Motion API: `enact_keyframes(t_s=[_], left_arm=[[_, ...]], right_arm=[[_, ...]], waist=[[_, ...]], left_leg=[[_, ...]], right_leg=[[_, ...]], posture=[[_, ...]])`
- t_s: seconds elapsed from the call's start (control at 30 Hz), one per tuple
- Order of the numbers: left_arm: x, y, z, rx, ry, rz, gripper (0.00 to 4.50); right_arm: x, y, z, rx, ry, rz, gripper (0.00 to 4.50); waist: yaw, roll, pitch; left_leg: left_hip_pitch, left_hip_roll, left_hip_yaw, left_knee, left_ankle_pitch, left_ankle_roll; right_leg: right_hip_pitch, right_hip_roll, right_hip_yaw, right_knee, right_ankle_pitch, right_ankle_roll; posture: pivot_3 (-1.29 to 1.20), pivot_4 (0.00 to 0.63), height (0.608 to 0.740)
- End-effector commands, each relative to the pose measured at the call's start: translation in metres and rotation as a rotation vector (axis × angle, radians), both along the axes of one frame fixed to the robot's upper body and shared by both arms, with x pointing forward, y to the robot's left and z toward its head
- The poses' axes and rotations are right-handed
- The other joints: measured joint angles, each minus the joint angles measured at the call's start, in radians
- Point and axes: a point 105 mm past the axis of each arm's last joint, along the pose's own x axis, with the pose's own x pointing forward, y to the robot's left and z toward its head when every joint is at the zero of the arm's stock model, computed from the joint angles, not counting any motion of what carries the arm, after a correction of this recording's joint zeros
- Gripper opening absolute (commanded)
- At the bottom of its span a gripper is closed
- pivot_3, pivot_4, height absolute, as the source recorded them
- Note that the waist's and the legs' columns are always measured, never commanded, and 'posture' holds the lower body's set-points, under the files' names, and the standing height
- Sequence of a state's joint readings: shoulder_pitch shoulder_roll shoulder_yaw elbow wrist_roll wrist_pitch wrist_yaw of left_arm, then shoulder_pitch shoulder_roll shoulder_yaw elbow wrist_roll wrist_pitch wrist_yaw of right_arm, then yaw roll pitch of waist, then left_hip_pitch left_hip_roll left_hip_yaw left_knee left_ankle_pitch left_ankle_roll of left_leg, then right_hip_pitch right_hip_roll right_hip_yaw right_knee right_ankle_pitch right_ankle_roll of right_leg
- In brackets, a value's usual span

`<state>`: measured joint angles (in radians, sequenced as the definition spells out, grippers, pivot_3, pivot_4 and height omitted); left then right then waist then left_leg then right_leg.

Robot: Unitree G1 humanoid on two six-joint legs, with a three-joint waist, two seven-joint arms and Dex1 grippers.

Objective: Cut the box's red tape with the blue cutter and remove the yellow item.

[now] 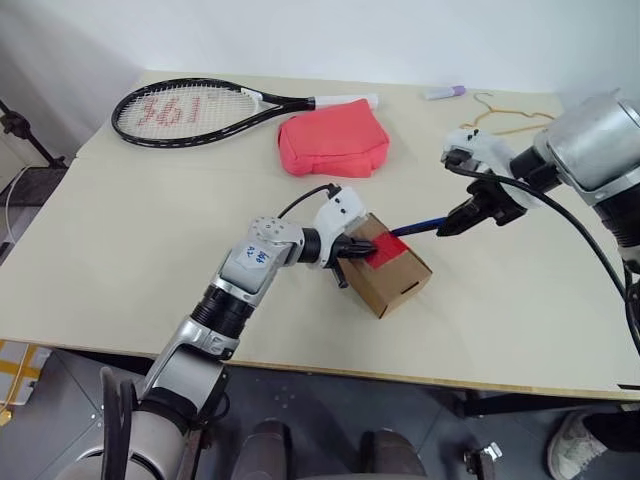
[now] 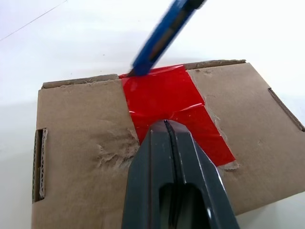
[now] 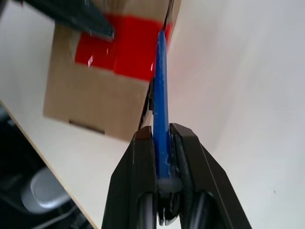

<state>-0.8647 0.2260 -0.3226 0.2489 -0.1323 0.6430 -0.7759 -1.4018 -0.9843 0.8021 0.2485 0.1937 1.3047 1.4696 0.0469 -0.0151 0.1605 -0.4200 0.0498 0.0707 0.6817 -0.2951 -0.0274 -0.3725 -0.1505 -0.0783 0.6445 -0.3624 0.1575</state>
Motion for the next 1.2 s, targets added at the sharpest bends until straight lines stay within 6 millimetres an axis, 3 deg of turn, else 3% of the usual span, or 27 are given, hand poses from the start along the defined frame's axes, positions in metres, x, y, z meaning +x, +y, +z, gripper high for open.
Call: enact_keyframes(t_s=[0.03,0.57,0.97,1.07,1.2], left_arm=[[-0.005,0.013,-0.054,0.116,0.169,0.062,0.00],[-0.004,0.016,-0.052,0.115,0.166,0.068,0.00],[-0.003,0.017,-0.050,0.108,0.164,0.075,0.00],[-0.002,0.016,-0.047,0.096,0.155,0.071,0.00],[-0.007,0.007,-0.023,-0.011,0.090,-0.011,0.00]], right_arm=[[-0.007,-0.005,-0.013,-0.035,0.041,0.041,0.15],[-0.026,-0.009,-0.018,-0.032,0.097,0.057,0.15],[-0.046,-0.025,-0.027,-0.046,0.154,0.037,0.15],[-0.045,-0.021,-0.018,0.010,0.123,0.043,0.15],[-0.055,-0.027,0.005,0.070,0.052,0.103,0.15]], waist=[[0.000,0.000,0.000],[0.000,0.000,0.000],[-0.003,0.000,0.000],[-0.003,0.000,0.000],[-0.002,0.000,0.001]], left_leg=[[0.000,0.000,0.000,0.000,0.000,0.000],[0.000,0.000,0.000,0.000,0.000,0.000],[0.000,0.000,0.000,0.000,0.000,0.000],[0.000,0.000,0.000,0.000,0.000,0.000],[0.000,0.000,0.000,0.000,0.000,0.000]], right_leg=[[0.000,0.000,0.000,0.000,0.000,0.000],[0.000,0.000,0.000,-0.001,0.000,0.000],[0.000,0.000,0.000,-0.001,0.000,0.000],[0.000,0.000,0.000,-0.001,0.000,0.000],[0.000,0.000,0.000,-0.001,0.000,0.000]], posture=[[0.00,0.150,0.740],[0.00,0.150,0.740],[0.00,0.150,0.740],[0.00,0.150,0.740],[0.00,0.150,0.740]])
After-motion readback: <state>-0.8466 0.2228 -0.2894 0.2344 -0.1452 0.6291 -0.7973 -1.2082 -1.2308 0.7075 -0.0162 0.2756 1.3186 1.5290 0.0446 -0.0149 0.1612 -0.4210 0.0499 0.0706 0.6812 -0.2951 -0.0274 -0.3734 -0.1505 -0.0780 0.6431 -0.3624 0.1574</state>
